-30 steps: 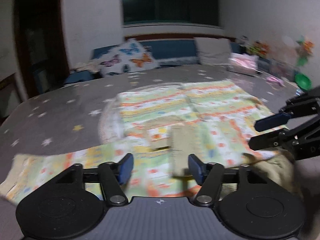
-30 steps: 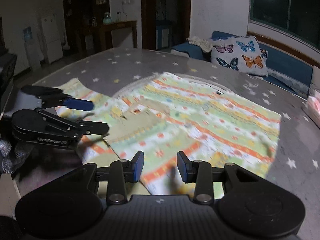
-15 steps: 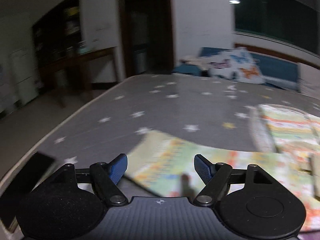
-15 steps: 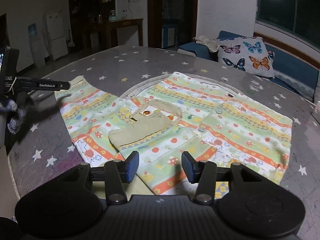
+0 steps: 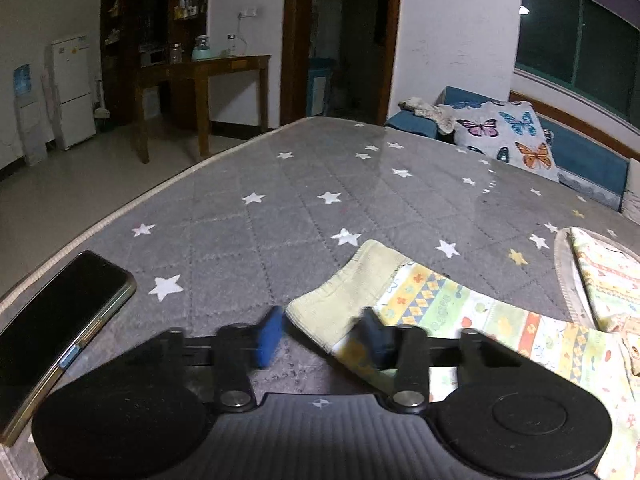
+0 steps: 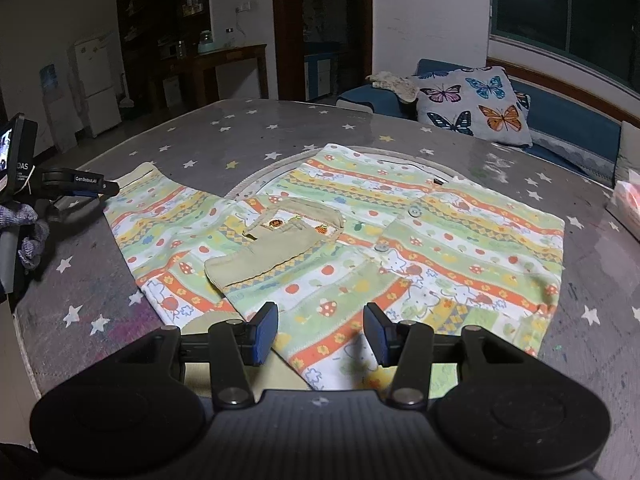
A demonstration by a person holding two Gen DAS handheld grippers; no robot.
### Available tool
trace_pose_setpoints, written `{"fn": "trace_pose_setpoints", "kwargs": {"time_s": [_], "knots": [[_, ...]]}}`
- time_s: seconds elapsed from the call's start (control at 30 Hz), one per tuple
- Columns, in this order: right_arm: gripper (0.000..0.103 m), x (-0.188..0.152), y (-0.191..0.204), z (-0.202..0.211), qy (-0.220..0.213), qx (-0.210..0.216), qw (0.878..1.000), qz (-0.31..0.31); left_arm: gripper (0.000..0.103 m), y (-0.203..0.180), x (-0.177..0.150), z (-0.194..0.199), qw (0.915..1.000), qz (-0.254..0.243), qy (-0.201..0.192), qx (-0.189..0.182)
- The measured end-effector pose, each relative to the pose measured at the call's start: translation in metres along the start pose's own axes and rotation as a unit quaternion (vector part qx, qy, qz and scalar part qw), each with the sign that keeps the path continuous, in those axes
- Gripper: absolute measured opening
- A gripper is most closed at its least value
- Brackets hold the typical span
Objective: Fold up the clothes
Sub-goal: 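Grasp the striped sleeve end with the left gripper and lift it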
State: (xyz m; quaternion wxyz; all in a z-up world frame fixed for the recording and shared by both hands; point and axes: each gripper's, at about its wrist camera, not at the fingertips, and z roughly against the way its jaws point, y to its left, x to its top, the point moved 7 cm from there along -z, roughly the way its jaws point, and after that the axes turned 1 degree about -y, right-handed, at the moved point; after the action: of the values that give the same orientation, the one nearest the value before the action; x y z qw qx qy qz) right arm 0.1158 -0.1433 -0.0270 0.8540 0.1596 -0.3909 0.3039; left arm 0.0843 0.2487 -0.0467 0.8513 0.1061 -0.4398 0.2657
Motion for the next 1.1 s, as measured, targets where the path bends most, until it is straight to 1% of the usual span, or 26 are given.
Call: {"fn": "trace_pose_setpoints", "kwargs": {"time_s": [0.03, 0.13, 0.23, 0.37, 0.43, 0.53, 0.63, 0.8, 0.93, 1.1], "knots": [[0.048, -0.001, -0.001, 0.001, -0.001, -0.001, 1.0, -0.002, 0.022, -0.001, 0.0, 0.001, 1.0, -0.001, 0.001, -0.007], [0.048, -0.002, -0.004, 0.004, -0.004, -0.004, 1.0, -0.01, 0.013, -0.008, 0.001, 0.004, 0.9998, -0.002, 0.001, -0.021], [0.048, -0.003, -0.01, 0.008, -0.008, -0.01, 1.0, -0.019, 0.011, -0.021, 0.005, 0.013, 0.9991, -0.005, -0.006, -0.042], [0.048, -0.005, -0.019, 0.013, -0.013, -0.017, 0.999, -0.033, 0.011, -0.055, 0.014, 0.035, 0.9947, -0.02, -0.018, -0.099], [0.048, -0.007, -0.023, 0.016, -0.016, -0.02, 0.999, -0.04, 0.011, -0.078, 0.017, 0.048, 0.9898, -0.033, -0.023, -0.137], [0.048, -0.009, -0.03, 0.021, -0.022, -0.025, 0.998, -0.051, 0.01, -0.115, 0.019, 0.069, 0.9793, -0.053, -0.028, -0.193], [0.048, -0.012, -0.037, 0.025, -0.027, -0.03, 0.997, -0.062, 0.01, -0.153, 0.018, 0.085, 0.9664, -0.073, -0.026, -0.245], [0.048, -0.019, -0.049, 0.033, -0.033, -0.038, 0.996, -0.076, 0.01, -0.217, 0.013, 0.114, 0.9398, -0.104, -0.018, -0.325], [0.048, -0.026, -0.06, 0.04, -0.037, -0.046, 0.994, -0.09, 0.01, -0.263, 0.005, 0.129, 0.9205, -0.131, -0.013, -0.368], [0.048, -0.034, -0.069, 0.046, -0.04, -0.049, 0.993, -0.103, 0.01, -0.309, -0.014, 0.135, 0.902, -0.165, 0.0, -0.399]]}}
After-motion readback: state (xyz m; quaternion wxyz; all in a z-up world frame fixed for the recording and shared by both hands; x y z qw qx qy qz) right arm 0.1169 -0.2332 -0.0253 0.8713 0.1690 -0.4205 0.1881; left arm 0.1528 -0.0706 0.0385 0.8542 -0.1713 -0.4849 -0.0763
